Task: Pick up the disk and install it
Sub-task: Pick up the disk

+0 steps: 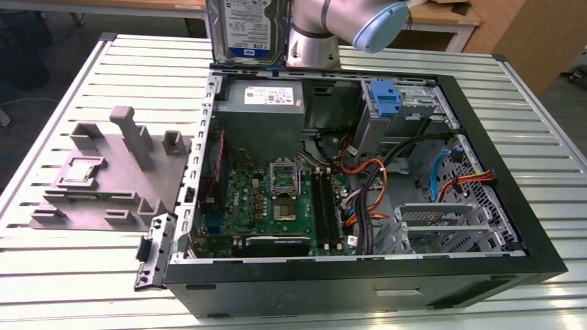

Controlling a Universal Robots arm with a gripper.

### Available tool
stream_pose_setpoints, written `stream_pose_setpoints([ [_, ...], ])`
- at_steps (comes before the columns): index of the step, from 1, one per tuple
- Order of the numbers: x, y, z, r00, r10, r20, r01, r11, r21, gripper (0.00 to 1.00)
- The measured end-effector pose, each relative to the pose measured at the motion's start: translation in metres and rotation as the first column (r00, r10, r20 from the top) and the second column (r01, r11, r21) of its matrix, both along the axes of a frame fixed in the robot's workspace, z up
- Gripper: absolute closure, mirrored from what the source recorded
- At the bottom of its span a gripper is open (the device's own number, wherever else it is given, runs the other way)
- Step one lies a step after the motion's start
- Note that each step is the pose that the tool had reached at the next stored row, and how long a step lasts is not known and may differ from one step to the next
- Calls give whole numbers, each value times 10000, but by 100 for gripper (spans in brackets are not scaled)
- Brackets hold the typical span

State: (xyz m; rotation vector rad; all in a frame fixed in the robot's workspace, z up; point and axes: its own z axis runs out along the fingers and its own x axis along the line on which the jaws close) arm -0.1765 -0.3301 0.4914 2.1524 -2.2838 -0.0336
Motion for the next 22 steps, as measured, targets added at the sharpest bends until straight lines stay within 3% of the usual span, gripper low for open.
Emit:
stream_pose_setpoints([
  [22, 45, 0, 0, 10000, 0, 0, 0, 10000, 0, 64],
])
